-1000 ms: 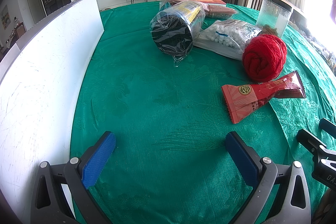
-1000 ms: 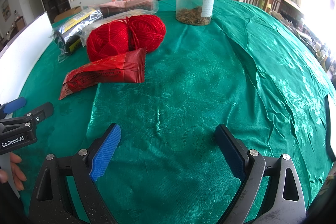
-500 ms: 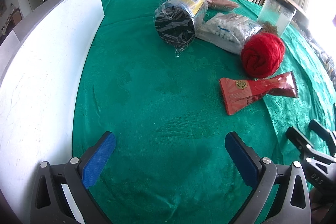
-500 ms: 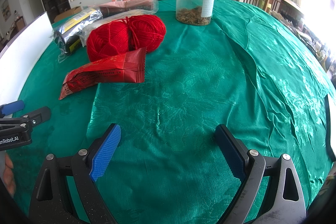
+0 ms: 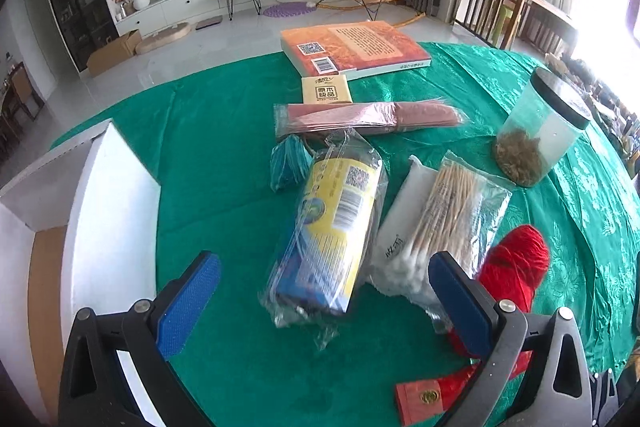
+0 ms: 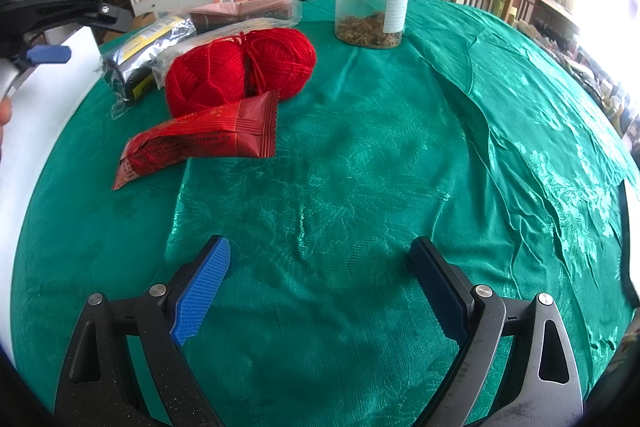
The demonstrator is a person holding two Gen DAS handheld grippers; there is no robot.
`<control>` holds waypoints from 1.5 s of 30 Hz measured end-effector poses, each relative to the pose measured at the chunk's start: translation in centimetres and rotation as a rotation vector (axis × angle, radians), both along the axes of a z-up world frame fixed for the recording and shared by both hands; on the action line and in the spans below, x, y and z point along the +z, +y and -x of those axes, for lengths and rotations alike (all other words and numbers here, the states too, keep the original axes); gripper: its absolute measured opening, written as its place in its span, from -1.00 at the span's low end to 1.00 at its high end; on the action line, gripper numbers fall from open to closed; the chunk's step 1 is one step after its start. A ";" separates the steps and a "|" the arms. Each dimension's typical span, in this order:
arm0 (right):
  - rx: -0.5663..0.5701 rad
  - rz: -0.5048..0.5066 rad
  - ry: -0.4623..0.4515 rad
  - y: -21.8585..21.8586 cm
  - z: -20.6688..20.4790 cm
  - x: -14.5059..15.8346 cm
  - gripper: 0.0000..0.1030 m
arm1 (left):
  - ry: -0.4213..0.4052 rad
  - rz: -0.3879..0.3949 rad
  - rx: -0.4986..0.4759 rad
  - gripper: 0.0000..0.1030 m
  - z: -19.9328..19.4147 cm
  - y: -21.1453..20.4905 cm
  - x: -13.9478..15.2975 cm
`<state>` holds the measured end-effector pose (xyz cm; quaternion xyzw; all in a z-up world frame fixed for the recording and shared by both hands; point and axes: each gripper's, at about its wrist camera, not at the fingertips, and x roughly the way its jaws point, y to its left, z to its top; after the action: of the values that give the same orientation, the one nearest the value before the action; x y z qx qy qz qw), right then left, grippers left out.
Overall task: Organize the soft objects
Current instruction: 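Grasp the wrapped blue-yellow roll with left tool while right tool grasps the red yarn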
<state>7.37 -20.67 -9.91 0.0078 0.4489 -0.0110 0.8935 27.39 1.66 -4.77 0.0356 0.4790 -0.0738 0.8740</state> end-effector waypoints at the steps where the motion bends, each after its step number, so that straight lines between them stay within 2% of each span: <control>1: 0.000 0.000 0.000 0.0 0.0 0.0 0.81 | 0.010 0.007 0.000 0.99 -0.9 0.0 -0.3; 6: 0.000 0.000 0.000 0.0 0.0 0.0 0.81 | 0.139 0.122 0.077 0.99 -4.5 1.5 -3.8; 7: 0.000 0.000 0.000 0.0 0.0 0.0 0.81 | 0.163 0.147 0.091 0.94 -4.7 2.0 -4.4; 8: 0.000 0.000 0.000 0.0 0.0 0.0 0.81 | 0.172 0.173 0.092 0.82 -4.8 2.3 -4.7; 10: 0.000 0.000 0.001 0.0 0.0 0.0 0.81 | 0.156 0.258 0.052 0.17 -4.0 2.6 -4.5; 13: 0.001 0.001 0.001 0.0 0.0 0.0 0.82 | 0.119 0.187 0.057 0.11 -2.6 2.4 -3.8; 16: 0.010 -0.013 0.008 -0.2 0.0 0.1 0.82 | 0.102 0.198 0.063 0.09 -0.3 3.1 -3.2; 17: 0.012 -0.048 0.011 -0.7 0.0 0.3 0.81 | 0.097 0.207 0.070 0.09 0.6 3.5 -2.8; 18: 0.004 -0.134 -0.003 -1.7 0.1 0.7 0.80 | 0.091 0.215 0.075 0.09 1.6 3.8 -2.3; 20: -0.038 -0.379 -0.080 -4.9 0.7 1.6 0.79 | 0.072 0.229 0.075 0.09 3.4 4.3 -1.4; 22: -0.106 -0.495 -0.108 -7.3 0.0 2.1 0.79 | 0.056 0.243 0.068 0.09 4.8 4.6 -0.4; 25: -0.055 -0.546 -0.059 -7.9 -3.8 3.1 0.80 | 0.026 0.259 0.062 0.09 6.3 4.8 1.1; 28: 0.044 -0.622 0.013 -6.0 -8.9 3.8 0.79 | -0.006 0.292 0.064 0.09 7.8 5.0 2.4; 30: 0.079 -0.687 0.110 -4.1 -12.2 2.8 0.77 | -0.012 0.315 0.062 0.09 8.6 5.0 3.0; 32: 0.044 -0.750 0.225 -3.2 -14.4 0.4 0.74 | -0.011 0.331 0.052 0.09 9.4 5.2 3.5; 33: 0.015 -0.784 0.218 -3.5 -14.6 -0.3 0.45 | -0.013 0.337 0.046 0.09 9.8 5.2 3.7; 34: 0.001 -0.809 0.215 -4.1 -14.8 -0.5 0.07 | -0.016 0.339 0.041 0.09 10.2 5.4 3.9; 35: -0.002 -0.857 0.218 -4.9 -14.8 -0.7 0.03 | -0.022 0.338 0.035 0.09 10.6 5.5 4.2; 36: -0.014 -0.878 0.204 -5.8 -14.3 -0.5 -0.19 | -0.029 0.339 0.031 0.09 11.0 5.6 4.4; 40: -0.080 -0.756 0.090 -11.8 -12.6 2.6 -0.21 | -0.039 0.366 0.025 0.09 12.3 6.1 4.8; 45: -0.154 -0.454 0.032 -17.8 -13.9 5.2 -0.21 | -0.061 0.378 0.017 0.09 12.9 5.5 5.4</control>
<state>21.22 -38.46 -4.68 0.2426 0.4522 0.0218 0.8580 14.54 7.18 0.62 -0.1312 0.4303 -0.1539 0.8798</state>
